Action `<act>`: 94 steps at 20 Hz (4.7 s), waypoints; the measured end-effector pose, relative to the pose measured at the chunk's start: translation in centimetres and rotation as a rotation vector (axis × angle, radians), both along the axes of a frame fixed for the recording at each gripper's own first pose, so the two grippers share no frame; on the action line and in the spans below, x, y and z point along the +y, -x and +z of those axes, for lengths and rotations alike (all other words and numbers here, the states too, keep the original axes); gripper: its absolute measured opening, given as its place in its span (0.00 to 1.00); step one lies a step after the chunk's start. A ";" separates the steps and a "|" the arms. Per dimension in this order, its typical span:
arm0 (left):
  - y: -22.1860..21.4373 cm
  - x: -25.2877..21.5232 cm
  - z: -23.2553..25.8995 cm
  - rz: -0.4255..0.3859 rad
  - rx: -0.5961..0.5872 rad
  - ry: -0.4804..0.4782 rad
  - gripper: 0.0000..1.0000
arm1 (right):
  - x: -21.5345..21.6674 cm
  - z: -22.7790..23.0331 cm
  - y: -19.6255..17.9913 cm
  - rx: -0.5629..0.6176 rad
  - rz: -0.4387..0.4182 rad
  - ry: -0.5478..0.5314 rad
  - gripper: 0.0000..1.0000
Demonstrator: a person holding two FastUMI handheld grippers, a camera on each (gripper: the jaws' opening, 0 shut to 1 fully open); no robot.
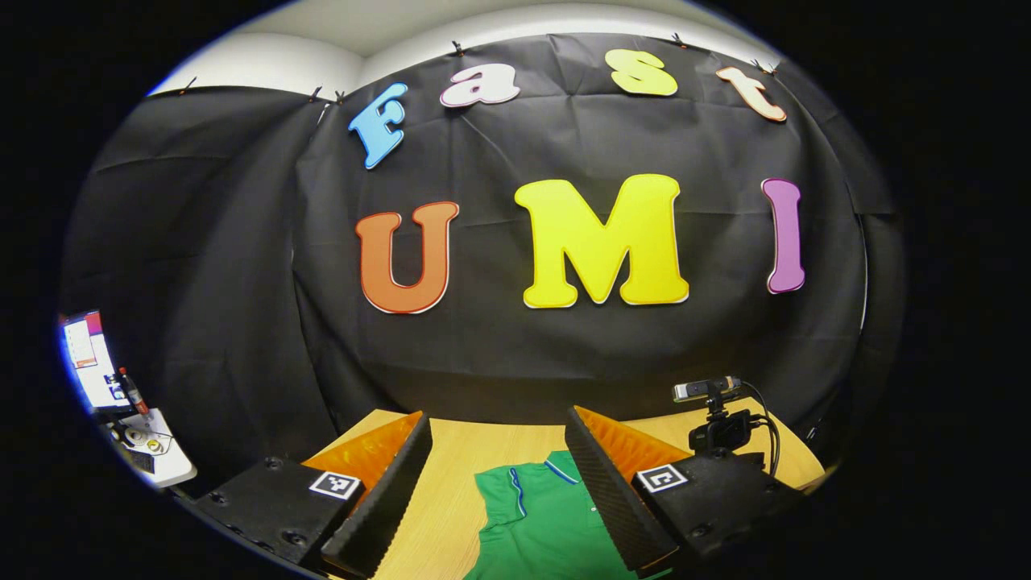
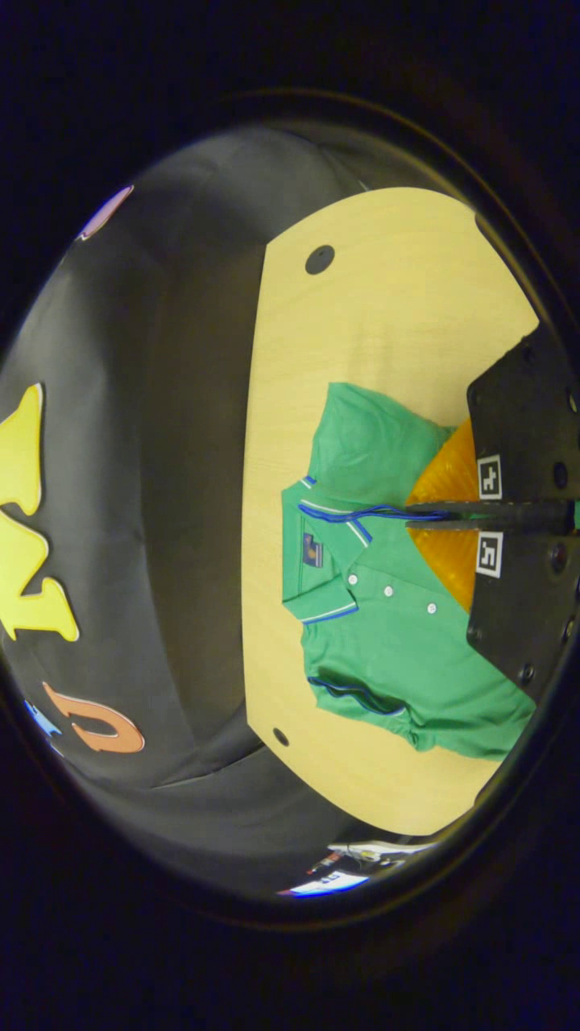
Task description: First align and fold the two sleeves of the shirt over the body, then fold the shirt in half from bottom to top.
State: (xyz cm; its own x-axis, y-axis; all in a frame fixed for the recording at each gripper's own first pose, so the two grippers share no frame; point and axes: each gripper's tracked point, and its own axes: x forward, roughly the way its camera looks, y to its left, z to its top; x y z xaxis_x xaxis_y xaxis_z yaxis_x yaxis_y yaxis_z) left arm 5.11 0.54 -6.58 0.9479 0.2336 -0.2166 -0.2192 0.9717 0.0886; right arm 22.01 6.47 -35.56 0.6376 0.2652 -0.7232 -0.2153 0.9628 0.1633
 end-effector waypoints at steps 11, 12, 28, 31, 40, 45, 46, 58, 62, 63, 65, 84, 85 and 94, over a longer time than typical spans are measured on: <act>-1.1 -0.1 -2.8 -0.036 0.031 0.074 1.00 | -1.8 7.7 2.4 -0.148 -0.055 -0.039 0.92; -1.7 -0.1 -3.7 -0.057 0.037 0.062 1.00 | -2.7 9.2 3.1 -0.176 -0.069 -0.024 0.96; -8.7 1.5 -27.5 -0.173 0.413 0.131 1.00 | -12.9 21.7 19.1 -0.377 -0.311 0.187 0.96; -9.5 1.6 -30.1 -0.186 0.458 0.129 1.00 | -13.4 21.0 19.9 -0.355 -0.315 0.214 0.96; -11.0 2.3 -35.2 -0.186 0.538 0.127 0.89 | -13.5 18.0 20.1 -0.266 -0.322 0.216 0.97; -11.6 3.1 -34.8 -0.179 0.526 0.105 0.35 | -13.2 17.2 19.3 -0.255 -0.309 0.221 0.97; -11.6 2.8 -34.7 -0.193 0.526 0.110 0.28 | -13.1 17.1 19.2 -0.251 -0.308 0.221 0.95; -13.9 0.8 -26.0 -0.223 0.405 0.142 0.05 | -12.4 18.0 18.7 -0.285 -0.300 0.178 0.96; -14.6 -4.4 -24.5 -0.304 0.387 0.129 0.05 | -13.9 18.3 20.0 -0.300 -0.327 0.192 0.96; -14.6 -5.7 -24.7 -0.318 0.390 0.136 0.05 | -14.5 18.4 20.3 -0.301 -0.340 0.197 0.96; -14.8 -7.7 -25.3 -0.334 0.400 0.144 0.06 | -15.9 18.5 21.3 -0.300 -0.370 0.207 0.97; -9.7 -4.9 -18.5 -0.235 0.286 0.175 1.00 | -12.6 20.3 21.1 -0.375 -0.273 0.163 0.95; -8.9 -4.4 -17.1 -0.235 0.261 0.169 1.00 | -11.8 20.5 21.2 -0.385 -0.258 0.159 0.95; 0.3 -1.4 -8.2 -0.251 0.115 0.151 1.00 | -7.7 21.3 25.6 -0.449 -0.205 0.164 0.97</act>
